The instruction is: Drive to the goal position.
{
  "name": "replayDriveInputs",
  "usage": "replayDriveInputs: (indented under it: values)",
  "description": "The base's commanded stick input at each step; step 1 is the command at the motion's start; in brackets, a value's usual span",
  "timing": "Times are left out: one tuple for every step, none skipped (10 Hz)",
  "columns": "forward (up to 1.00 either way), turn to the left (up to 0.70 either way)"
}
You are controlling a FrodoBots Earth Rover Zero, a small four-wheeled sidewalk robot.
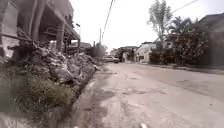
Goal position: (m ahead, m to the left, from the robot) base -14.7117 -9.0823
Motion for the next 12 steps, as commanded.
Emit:
replayDriveInputs:
  values:
    - [0.04, 0.0]
    - [0.04, 0.0]
    - [0.04, 0.0]
    - [0.04, 0.0]
    - [0.04, 0.0]
    - [0.04, 0.0]
    - [0.05, 0.0]
    - [0.04, 0.0]
    - [0.05, 0.0]
    - [0.04, 0.0]
    - [0.04, 0.0]
    - [0.04, 0.0]
